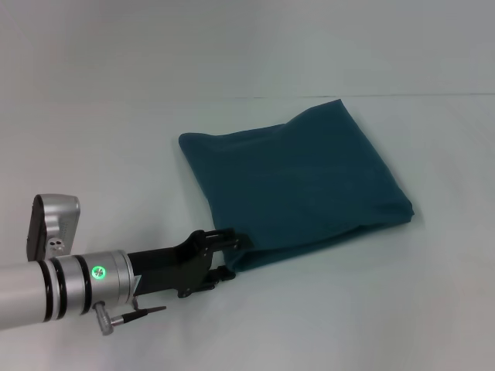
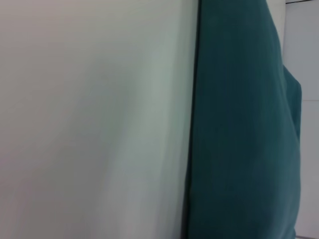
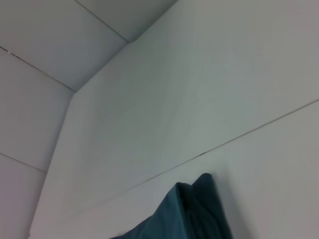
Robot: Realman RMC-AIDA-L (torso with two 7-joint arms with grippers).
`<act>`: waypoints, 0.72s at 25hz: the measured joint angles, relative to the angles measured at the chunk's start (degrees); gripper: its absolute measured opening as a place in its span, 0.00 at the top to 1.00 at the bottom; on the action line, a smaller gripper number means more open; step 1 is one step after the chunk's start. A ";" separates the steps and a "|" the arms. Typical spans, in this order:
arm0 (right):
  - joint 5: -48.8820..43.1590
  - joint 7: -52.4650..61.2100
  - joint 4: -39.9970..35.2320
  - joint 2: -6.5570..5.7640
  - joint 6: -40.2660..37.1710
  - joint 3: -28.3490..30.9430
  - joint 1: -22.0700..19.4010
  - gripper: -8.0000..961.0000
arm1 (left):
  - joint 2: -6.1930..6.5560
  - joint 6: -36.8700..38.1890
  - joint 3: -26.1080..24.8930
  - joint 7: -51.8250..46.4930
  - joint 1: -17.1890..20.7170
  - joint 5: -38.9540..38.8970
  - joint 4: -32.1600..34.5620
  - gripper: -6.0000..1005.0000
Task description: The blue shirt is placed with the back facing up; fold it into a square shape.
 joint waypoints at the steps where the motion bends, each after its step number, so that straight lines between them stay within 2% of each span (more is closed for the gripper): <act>1: 0.00 0.00 0.04 -0.02 0.01 0.16 0.00 0.06 | 0.00 -0.12 0.02 0.03 0.00 0.05 -0.04 0.11; 8: 0.00 0.00 0.13 -0.07 -0.16 0.51 0.02 0.06 | 0.01 -0.81 0.05 0.19 0.03 0.07 -0.30 0.46; 18: 0.00 0.03 0.21 -0.07 -0.30 0.51 -0.05 0.06 | -0.15 -0.05 -0.30 0.56 0.30 -0.22 -0.33 0.65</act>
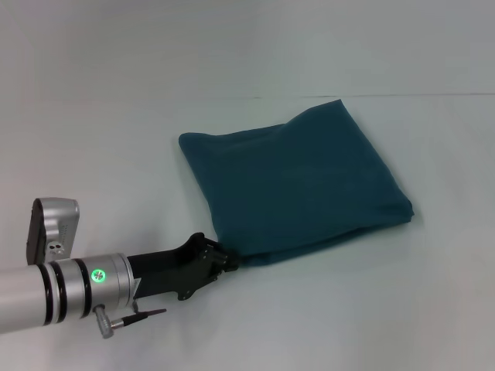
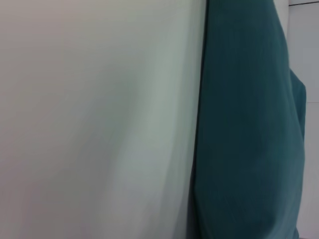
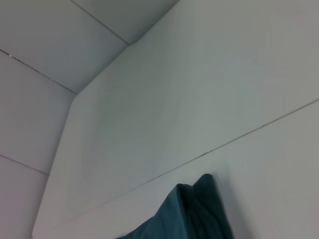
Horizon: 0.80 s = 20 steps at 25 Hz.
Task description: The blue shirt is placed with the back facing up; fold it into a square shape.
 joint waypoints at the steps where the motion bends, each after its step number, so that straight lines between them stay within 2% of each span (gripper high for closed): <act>1: 0.00 0.01 0.00 0.00 0.00 0.00 0.00 0.06 | -0.01 0.03 -0.02 0.10 0.00 -0.10 0.00 0.67; 6: 0.00 0.03 0.00 0.00 0.02 0.00 -0.05 0.06 | -0.01 0.22 -0.07 1.19 0.07 -0.87 0.00 0.90; 12: -0.01 0.07 0.03 0.01 0.00 0.00 -0.32 0.06 | 0.06 1.62 -0.56 1.57 2.39 -0.94 1.02 0.95; 20: -0.01 0.32 0.07 0.01 0.23 0.00 -0.43 0.06 | 0.98 5.95 -3.53 1.56 7.74 -0.30 4.62 0.92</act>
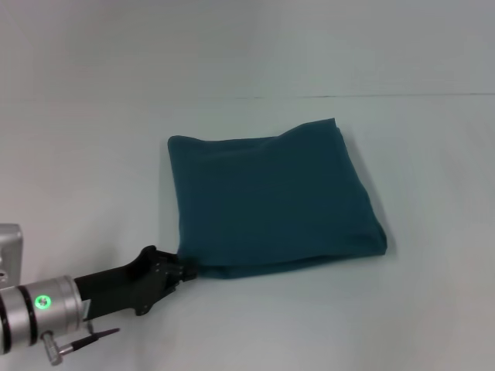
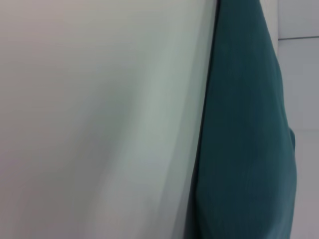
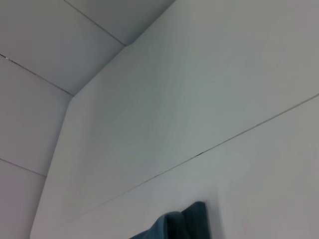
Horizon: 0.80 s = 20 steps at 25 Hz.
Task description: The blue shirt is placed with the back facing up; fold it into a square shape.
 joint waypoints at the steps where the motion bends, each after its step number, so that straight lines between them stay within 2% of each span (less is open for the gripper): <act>1: 0.00 0.02 0.01 0.00 0.03 -0.01 0.04 0.06 | 0.19 0.29 -0.07 -0.02 0.35 0.04 0.27 0.92; 9: 0.01 -0.06 0.67 0.00 -0.12 -0.17 0.32 0.06 | 0.90 1.47 -0.20 0.56 0.83 1.41 0.61 0.89; 12: 0.01 -0.20 0.89 -0.01 -0.17 -0.38 0.18 0.06 | 1.53 3.95 -0.30 2.39 0.66 2.57 1.03 0.88; 16: 0.00 -0.31 0.89 -0.10 -0.22 -0.47 -0.11 0.06 | 2.09 6.66 -0.93 2.55 2.43 3.21 4.52 0.86; 20: -0.25 -1.59 0.89 -0.23 -0.29 -0.48 -0.30 0.06 | 2.93 11.68 -6.85 3.33 6.06 3.11 10.14 0.85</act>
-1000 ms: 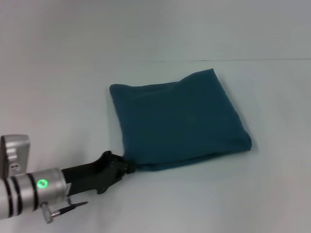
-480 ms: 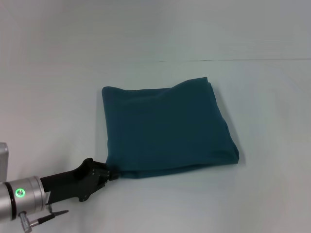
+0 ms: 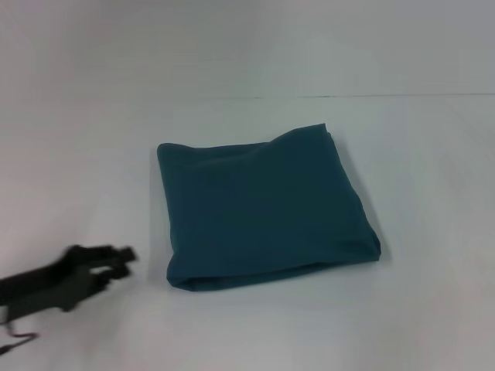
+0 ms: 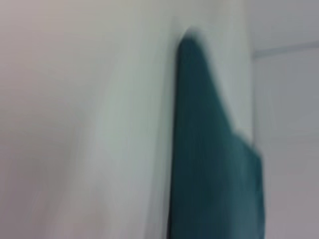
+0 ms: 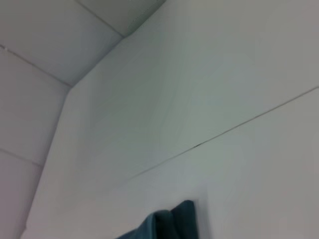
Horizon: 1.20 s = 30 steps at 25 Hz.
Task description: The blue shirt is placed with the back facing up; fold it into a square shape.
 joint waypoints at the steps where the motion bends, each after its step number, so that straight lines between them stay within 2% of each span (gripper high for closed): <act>1: -0.02 -1.06 0.00 -0.03 -0.28 -0.01 -0.09 0.06 | 0.32 2.02 -1.65 2.24 0.86 -0.07 1.82 0.84; 2: -0.05 -3.98 -0.02 -0.08 -1.37 -0.31 -0.14 0.06 | 0.73 4.29 -2.77 5.00 1.28 -0.15 3.48 0.79; 5: -0.46 -13.20 -0.31 -0.06 -5.27 -2.92 -0.06 0.06 | 2.03 15.15 -1.98 17.68 0.00 1.74 6.10 0.62; 7: -1.46 -22.65 -0.55 0.46 -9.84 -7.51 0.16 0.06 | 2.54 23.06 -0.08 25.97 -2.68 4.80 7.56 0.54; 8: -1.97 -26.64 -0.72 0.98 -11.60 -9.80 0.20 0.06 | 2.56 24.05 0.71 27.13 -3.49 5.39 7.85 0.50; 10: -2.53 -31.48 -0.76 2.93 -13.72 -13.70 0.22 0.06 | 2.57 24.73 3.06 29.06 -5.50 5.96 8.26 0.42; 13: -2.74 -35.71 -0.85 7.01 -13.67 -16.75 0.39 0.07 | 2.55 24.00 6.70 32.63 -8.55 5.98 8.18 0.36; 16: -2.68 -39.26 -1.21 11.06 -12.01 -17.49 0.76 0.07 | 1.99 21.49 9.73 35.87 -11.17 5.99 8.13 0.29; 19: -2.49 -40.12 -1.29 13.77 -10.86 -17.67 1.83 0.07 | 1.32 18.09 13.00 36.77 -12.77 6.01 8.14 0.23; 22: -2.56 -40.64 -0.23 14.80 -10.61 -19.41 3.08 0.07 | 0.75 14.05 16.56 37.23 -13.52 6.03 8.15 0.16; 26: -1.97 -40.67 0.76 14.98 -9.89 -21.75 4.10 0.07 | 0.52 11.66 17.65 37.60 -13.36 5.84 7.87 0.06; 30: -0.72 -40.74 1.70 15.06 -9.76 -22.08 5.15 0.07 | 0.41 11.07 17.32 37.69 -13.07 5.60 7.79 0.06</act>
